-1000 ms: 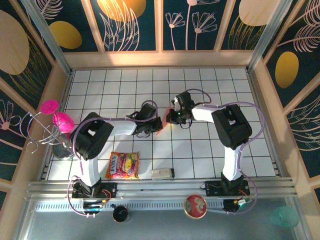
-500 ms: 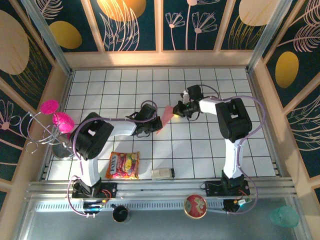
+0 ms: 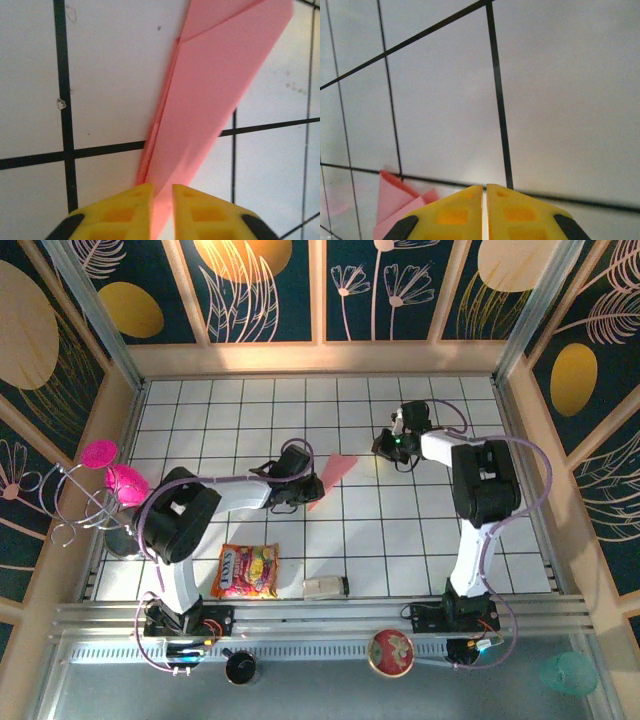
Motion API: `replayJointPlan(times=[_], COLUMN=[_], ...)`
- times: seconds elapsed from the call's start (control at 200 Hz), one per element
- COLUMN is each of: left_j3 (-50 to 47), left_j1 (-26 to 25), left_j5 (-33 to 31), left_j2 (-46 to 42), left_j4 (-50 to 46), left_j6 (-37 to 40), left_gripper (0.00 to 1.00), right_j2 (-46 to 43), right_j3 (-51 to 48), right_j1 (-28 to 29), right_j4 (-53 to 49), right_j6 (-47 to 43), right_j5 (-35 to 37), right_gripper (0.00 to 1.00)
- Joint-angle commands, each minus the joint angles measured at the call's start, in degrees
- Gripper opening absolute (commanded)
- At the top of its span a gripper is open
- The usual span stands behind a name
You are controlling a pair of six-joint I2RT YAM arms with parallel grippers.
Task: Fold a paper plane with a square sheet of paper (pick it up from the middle)
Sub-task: Fold the wing for the fifth time at the center of the table, then turn over a paper plane at the center of the table.
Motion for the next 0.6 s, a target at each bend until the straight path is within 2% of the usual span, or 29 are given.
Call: replayJointPlan(times=[0.0,0.23,0.466,0.596], left_j3=[3.06,-3.05,-11.27,-14.24], left_j1=[0.35,4.39,8.78,9.61], left_j5=[-2.03,-6.96,-9.55,-10.59], left_j2=[-5.79,-14.35,-19.9,-21.57], left_j4=[-3.12,-2.76,-0.97,0.76], left_j6=[1.31,1.19,0.97,1.13], left_gripper=[0.26,0.53,0.82,0.93], right_j2=[-7.97,-14.66,-9.78,-4.66], right_j3=[-3.42,-7.98,-2.81,2.9], right_j1=[2.35,11.16,22.79,27.41], right_j4=[-0.16,-3.36,-8.46,-11.77], right_j6=[-0.42,3.71,9.32,11.43], right_j5=[5.27,16.37,26.9,33.38], right_gripper=[0.19,0.49,0.55,0.61])
